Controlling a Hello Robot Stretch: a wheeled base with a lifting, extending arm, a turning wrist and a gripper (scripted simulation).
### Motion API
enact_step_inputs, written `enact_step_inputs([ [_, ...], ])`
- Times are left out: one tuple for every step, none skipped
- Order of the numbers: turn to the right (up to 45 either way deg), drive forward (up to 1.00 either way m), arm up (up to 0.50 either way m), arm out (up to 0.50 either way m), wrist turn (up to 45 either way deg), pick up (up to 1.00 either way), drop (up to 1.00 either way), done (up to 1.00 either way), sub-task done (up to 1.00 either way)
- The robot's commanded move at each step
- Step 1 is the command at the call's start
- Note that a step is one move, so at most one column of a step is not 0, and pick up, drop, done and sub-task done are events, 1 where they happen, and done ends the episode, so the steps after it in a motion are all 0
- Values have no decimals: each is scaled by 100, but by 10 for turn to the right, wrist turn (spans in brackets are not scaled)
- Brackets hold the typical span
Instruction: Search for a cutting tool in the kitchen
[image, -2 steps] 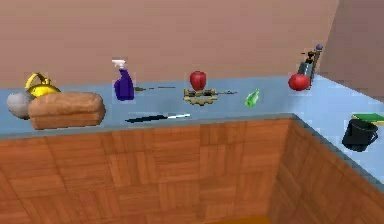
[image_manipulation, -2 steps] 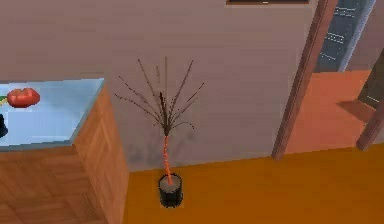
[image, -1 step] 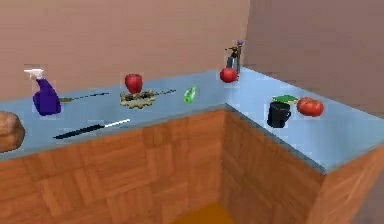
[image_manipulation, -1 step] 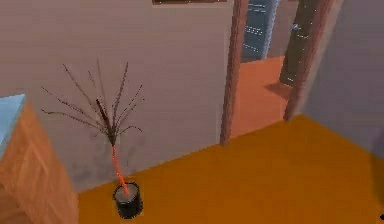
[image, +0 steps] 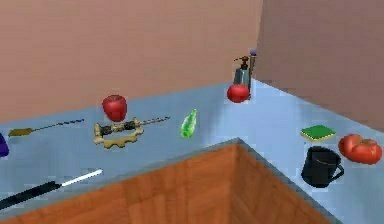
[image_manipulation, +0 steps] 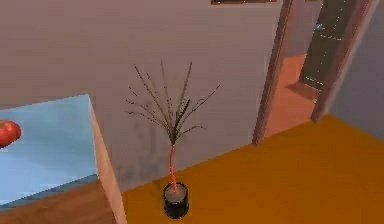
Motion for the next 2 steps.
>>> enact_step_inputs([
  [-360,0,0,0,0,0,0,0,0],
  [0,0,0,0,0,0,0,100,0],
])
